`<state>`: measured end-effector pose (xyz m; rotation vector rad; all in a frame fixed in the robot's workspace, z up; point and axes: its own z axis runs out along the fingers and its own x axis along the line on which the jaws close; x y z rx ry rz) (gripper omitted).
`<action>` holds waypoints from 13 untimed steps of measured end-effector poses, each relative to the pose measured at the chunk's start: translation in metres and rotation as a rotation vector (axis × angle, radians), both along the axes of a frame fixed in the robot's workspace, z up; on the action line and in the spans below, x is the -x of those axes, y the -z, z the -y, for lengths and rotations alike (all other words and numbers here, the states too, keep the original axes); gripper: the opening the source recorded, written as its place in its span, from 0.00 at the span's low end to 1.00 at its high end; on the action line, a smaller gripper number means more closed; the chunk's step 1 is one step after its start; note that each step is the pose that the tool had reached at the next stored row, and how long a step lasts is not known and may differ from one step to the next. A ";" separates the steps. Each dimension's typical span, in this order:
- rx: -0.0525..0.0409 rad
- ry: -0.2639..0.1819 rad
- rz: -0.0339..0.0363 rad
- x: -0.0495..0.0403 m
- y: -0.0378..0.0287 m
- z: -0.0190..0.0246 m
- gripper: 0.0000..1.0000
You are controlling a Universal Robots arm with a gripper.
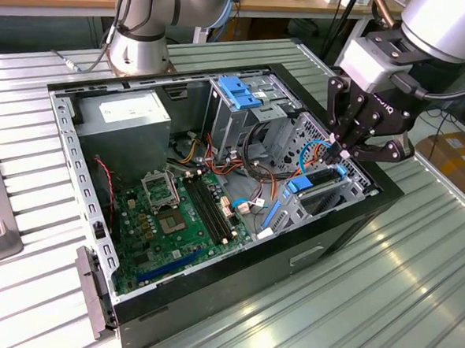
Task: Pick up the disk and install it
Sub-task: 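Insert the disk into the insertion slot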
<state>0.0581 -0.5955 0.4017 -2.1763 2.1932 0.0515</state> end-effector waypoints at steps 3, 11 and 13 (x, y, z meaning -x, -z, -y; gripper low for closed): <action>-0.0006 0.000 -0.0013 -0.0072 0.0010 0.0000 0.10; -0.0004 -0.004 -0.0036 -0.0271 0.0064 -0.0001 0.10; -0.0003 -0.005 -0.0040 -0.0322 0.0074 -0.0002 0.10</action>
